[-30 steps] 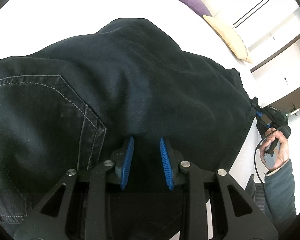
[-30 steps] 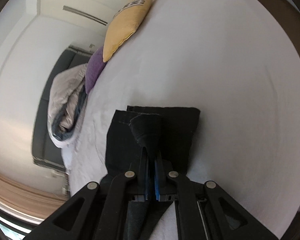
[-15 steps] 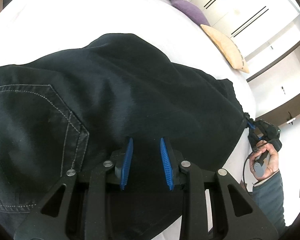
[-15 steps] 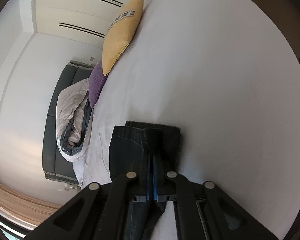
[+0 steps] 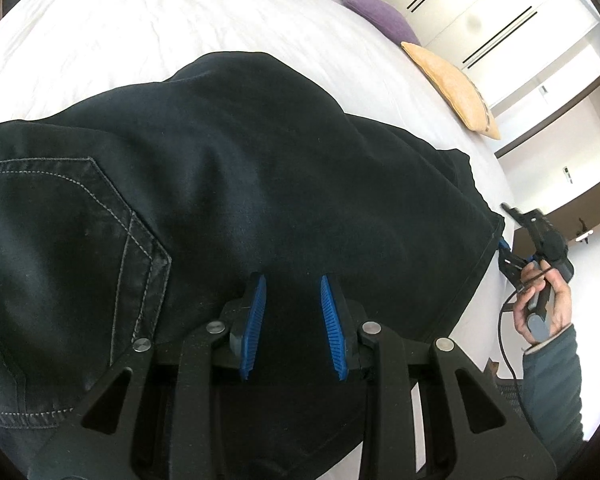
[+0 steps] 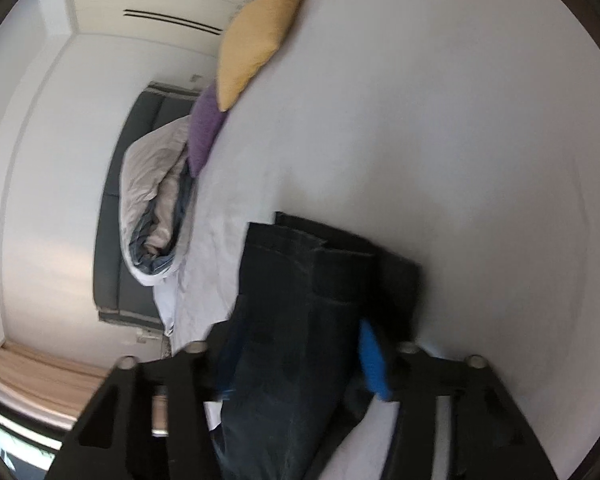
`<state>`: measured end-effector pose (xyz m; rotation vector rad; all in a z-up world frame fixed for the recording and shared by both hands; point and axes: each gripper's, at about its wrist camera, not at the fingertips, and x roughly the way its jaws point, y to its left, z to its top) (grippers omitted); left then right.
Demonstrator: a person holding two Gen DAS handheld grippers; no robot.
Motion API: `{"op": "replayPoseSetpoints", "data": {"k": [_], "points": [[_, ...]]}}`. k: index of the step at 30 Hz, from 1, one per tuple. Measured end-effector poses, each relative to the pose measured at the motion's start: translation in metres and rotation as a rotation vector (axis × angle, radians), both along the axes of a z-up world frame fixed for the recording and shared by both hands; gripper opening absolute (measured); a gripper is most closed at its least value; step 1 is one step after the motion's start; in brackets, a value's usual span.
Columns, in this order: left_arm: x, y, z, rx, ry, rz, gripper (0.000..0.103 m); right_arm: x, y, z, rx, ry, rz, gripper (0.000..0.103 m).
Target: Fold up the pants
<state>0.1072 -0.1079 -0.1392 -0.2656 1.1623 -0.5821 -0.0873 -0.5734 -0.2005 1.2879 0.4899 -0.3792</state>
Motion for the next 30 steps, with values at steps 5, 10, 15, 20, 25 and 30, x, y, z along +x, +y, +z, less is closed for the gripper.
{"op": "replayPoseSetpoints", "data": {"k": [5, 10, 15, 20, 25, 30], "points": [[0.0, -0.001, -0.001, 0.004, 0.003, -0.003, 0.027, 0.0, -0.008, -0.01, 0.004, 0.028, 0.025, 0.003], [0.002, -0.004, 0.003, 0.015, -0.004, -0.007, 0.027, -0.012, -0.002, -0.006, -0.04, 0.021, -0.028, 0.003], [0.004, -0.004, 0.003, 0.006, -0.003, -0.004, 0.027, -0.018, -0.001, -0.01, -0.023, 0.017, -0.068, 0.002], [0.005, -0.001, 0.006, -0.018, -0.01, -0.009, 0.027, -0.022, -0.002, -0.008, -0.027, 0.018, -0.086, 0.002], [0.004, 0.002, -0.001, -0.011, -0.018, -0.024, 0.027, -0.021, -0.009, -0.017, -0.008, 0.016, -0.034, 0.0], [0.005, 0.01, -0.005, -0.046, -0.018, -0.01, 0.027, -0.047, -0.018, -0.009, 0.054, 0.003, -0.042, 0.012]]}}
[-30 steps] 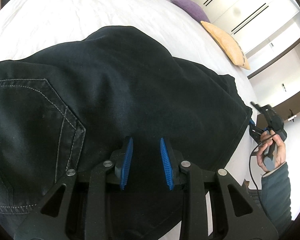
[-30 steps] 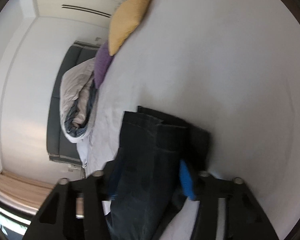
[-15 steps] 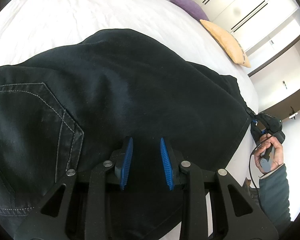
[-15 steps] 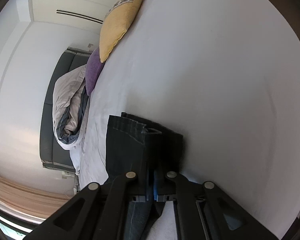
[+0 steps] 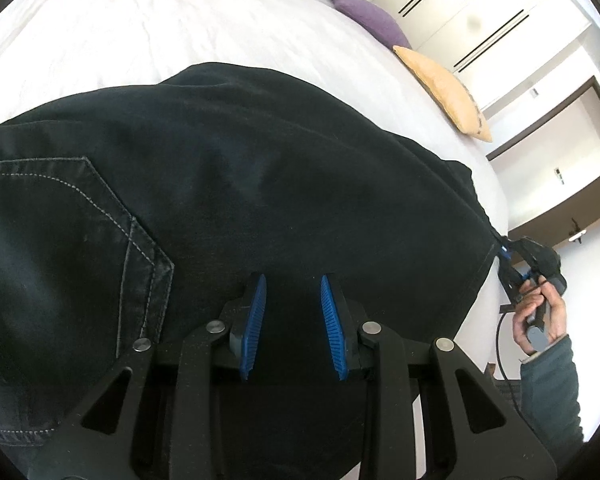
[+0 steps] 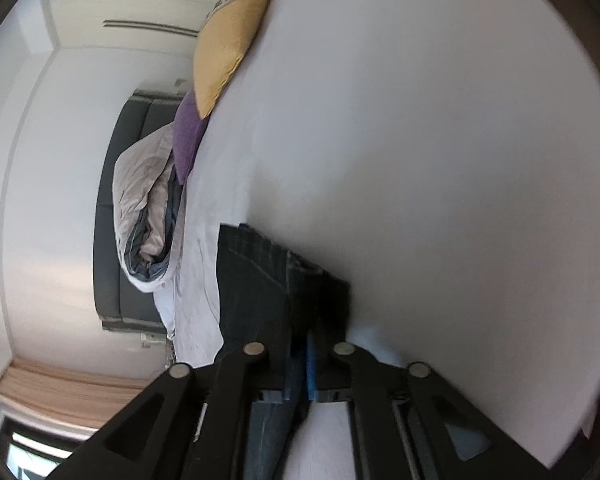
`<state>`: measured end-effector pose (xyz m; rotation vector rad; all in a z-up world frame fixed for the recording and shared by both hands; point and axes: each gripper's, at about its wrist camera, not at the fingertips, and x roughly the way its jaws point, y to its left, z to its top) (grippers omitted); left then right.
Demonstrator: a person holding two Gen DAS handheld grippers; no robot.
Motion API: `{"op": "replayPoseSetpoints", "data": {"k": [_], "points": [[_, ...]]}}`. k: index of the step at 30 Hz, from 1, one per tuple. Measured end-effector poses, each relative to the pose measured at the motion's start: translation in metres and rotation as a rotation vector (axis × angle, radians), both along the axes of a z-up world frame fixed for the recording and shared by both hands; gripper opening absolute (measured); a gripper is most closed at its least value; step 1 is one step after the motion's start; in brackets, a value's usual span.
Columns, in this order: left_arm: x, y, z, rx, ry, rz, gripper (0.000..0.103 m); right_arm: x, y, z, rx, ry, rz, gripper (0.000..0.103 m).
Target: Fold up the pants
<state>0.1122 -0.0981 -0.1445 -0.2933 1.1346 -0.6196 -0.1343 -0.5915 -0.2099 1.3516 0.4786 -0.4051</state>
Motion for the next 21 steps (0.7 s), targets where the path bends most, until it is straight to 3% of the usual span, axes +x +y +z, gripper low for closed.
{"op": "replayPoseSetpoints", "data": {"k": [1, 2, 4, 7, 9, 11, 13, 14, 16, 18, 19, 20, 21], "points": [[0.0, 0.002, 0.0, -0.004, -0.001, -0.002, 0.027, -0.008, 0.001, 0.011, -0.047, 0.02, -0.042, 0.024], [0.001, 0.003, -0.001, -0.011, 0.002, -0.002, 0.027, -0.014, 0.004, 0.028, -0.139, 0.085, -0.09, 0.055], [0.002, 0.006, -0.003, -0.021, 0.007, 0.002, 0.027, -0.017, 0.01, 0.057, -0.282, 0.136, -0.143, 0.077], [0.003, 0.011, -0.005, -0.034, 0.008, 0.004, 0.027, 0.005, 0.021, 0.086, -0.343, 0.055, -0.03, 0.077], [0.003, 0.013, -0.006, -0.034, 0.005, 0.002, 0.027, 0.039, 0.042, 0.098, -0.315, -0.073, 0.168, 0.073], [0.004, 0.013, -0.006, -0.03, 0.004, -0.003, 0.027, 0.077, 0.069, 0.094, -0.214, -0.189, 0.386, 0.072], [0.004, 0.015, -0.006, -0.027, 0.005, -0.01, 0.027, 0.116, 0.1, 0.082, -0.151, -0.211, 0.573, 0.07], [0.004, 0.016, -0.005, -0.024, 0.005, -0.018, 0.027, 0.138, 0.116, 0.07, -0.112, -0.195, 0.671, 0.064], [0.003, 0.014, -0.005, -0.019, 0.009, -0.034, 0.027, 0.164, 0.125, 0.047, -0.088, -0.131, 0.734, 0.06], [0.003, 0.014, -0.006, -0.016, 0.016, -0.053, 0.027, 0.185, 0.114, 0.015, -0.054, -0.015, 0.725, 0.046], [0.003, 0.014, -0.006, -0.018, 0.019, -0.057, 0.027, 0.19, 0.098, -0.002, -0.039, 0.051, 0.678, 0.016], [0.003, 0.016, -0.006, -0.026, 0.024, -0.058, 0.027, 0.194, 0.083, -0.012, -0.026, 0.091, 0.639, 0.0], [0.003, 0.018, -0.007, -0.037, 0.03, -0.054, 0.027, 0.195, 0.069, -0.019, -0.017, 0.112, 0.598, 0.0]]}}
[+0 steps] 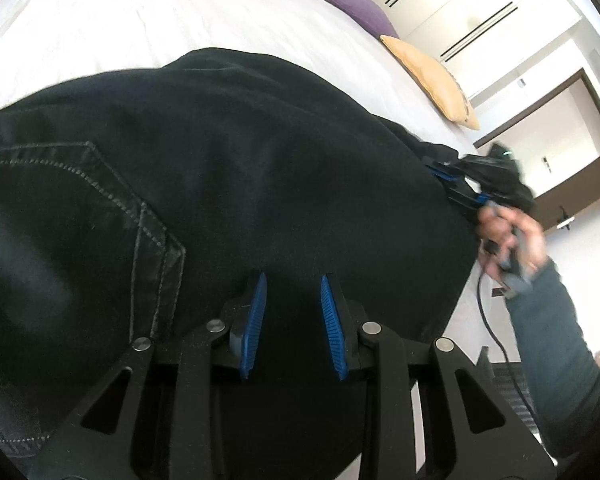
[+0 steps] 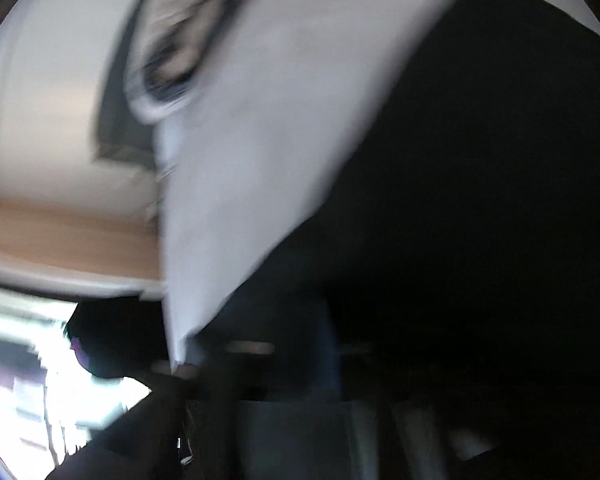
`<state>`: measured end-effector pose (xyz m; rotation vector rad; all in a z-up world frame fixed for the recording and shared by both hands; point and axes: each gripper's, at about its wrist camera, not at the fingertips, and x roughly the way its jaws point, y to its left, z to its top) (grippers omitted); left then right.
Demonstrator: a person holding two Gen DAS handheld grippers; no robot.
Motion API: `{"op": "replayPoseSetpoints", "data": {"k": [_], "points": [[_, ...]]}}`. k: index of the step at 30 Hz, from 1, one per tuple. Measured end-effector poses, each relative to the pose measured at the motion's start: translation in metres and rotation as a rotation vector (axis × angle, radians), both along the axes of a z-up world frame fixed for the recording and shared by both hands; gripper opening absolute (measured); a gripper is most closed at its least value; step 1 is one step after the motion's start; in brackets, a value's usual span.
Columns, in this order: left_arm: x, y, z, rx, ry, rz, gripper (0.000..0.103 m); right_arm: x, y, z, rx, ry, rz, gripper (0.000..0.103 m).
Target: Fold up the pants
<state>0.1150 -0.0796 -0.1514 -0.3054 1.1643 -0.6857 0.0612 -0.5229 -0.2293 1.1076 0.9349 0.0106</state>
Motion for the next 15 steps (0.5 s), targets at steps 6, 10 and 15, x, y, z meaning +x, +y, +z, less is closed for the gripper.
{"op": "replayPoseSetpoints", "data": {"k": [6, 10, 15], "points": [[-0.001, 0.005, 0.0, -0.01, -0.012, 0.01, 0.027, 0.013, -0.074, 0.025, -0.303, 0.04, -0.259, 0.0], [-0.005, 0.008, -0.001, -0.014, -0.029, 0.019, 0.027, 0.004, -0.069, 0.066, -0.506, 0.099, -0.331, 0.032], [-0.012, 0.012, -0.002, -0.032, -0.027, 0.028, 0.027, -0.008, 0.03, 0.079, -0.277, -0.106, -0.02, 0.06]]}}
